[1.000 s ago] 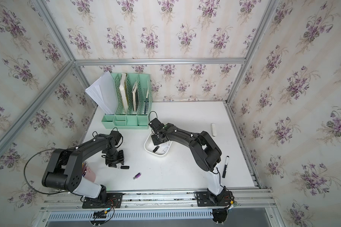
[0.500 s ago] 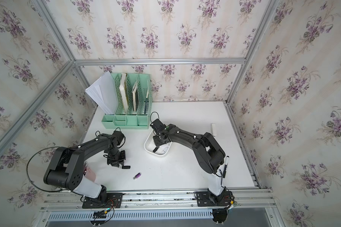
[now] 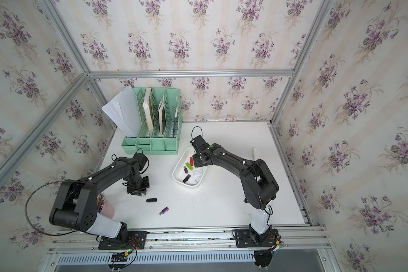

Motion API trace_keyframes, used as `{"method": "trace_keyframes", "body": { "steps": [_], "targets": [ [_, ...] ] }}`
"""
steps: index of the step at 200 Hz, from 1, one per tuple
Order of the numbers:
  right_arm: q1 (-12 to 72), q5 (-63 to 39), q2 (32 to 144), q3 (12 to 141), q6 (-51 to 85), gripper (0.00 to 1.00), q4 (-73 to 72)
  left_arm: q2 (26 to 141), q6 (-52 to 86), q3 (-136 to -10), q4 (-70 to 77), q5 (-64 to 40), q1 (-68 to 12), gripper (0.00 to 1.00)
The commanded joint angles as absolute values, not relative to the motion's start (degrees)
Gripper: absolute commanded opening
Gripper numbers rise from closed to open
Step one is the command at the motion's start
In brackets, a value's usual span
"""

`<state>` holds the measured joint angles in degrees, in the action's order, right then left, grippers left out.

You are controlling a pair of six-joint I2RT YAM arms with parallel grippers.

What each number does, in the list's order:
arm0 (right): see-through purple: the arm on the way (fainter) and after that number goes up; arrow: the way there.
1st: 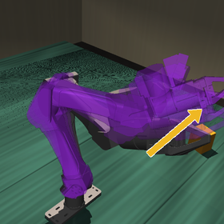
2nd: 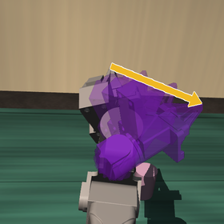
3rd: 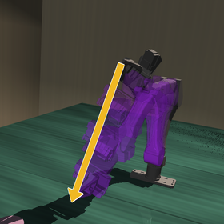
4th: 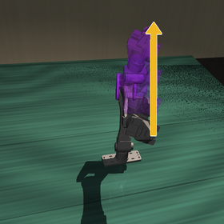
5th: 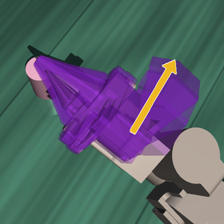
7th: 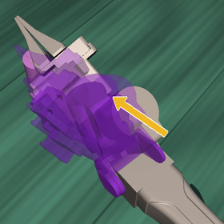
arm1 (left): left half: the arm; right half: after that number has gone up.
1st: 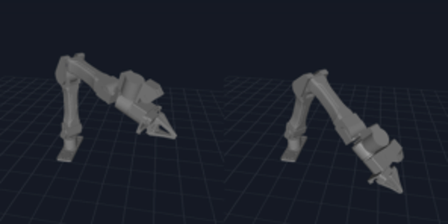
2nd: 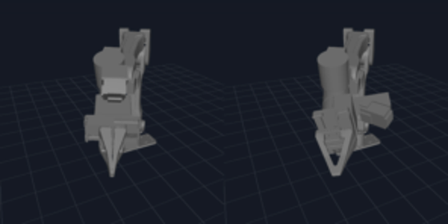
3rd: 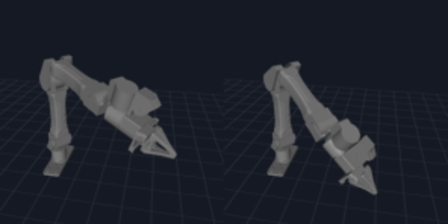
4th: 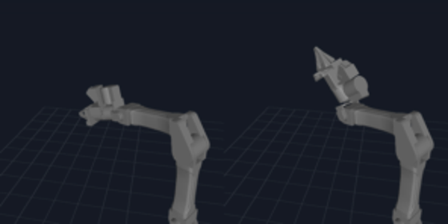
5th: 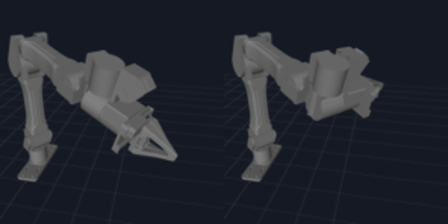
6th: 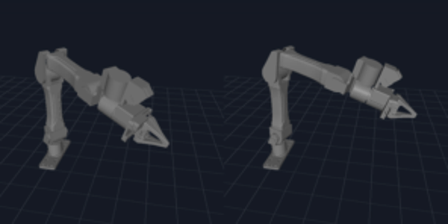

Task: Put the usb flash drive into the storage box
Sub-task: Move the storage box to the center of the board.

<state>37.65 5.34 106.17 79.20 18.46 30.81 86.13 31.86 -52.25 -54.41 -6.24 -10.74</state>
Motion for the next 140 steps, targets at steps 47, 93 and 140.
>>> {"method": "trace_keyframes", "body": {
  "steps": [47,93,140],
  "targets": [
    [25.2,5.3,110.0,87.5,16.3,0.43,31.2,85.6,31.0,-69.4,-65.3,-6.5,-13.2,0.2],
    [20.4,-1.7,120.8,100.0,13.5,0.45,35.8,87.5,31.6,-75.1,-66.9,-6.5,-15.2,0.2],
    [20.5,-13.0,127.5,105.4,9.8,0.45,38.5,89.4,32.6,-76.3,-66.1,-6.6,-17.4,0.2]
  ]
}}
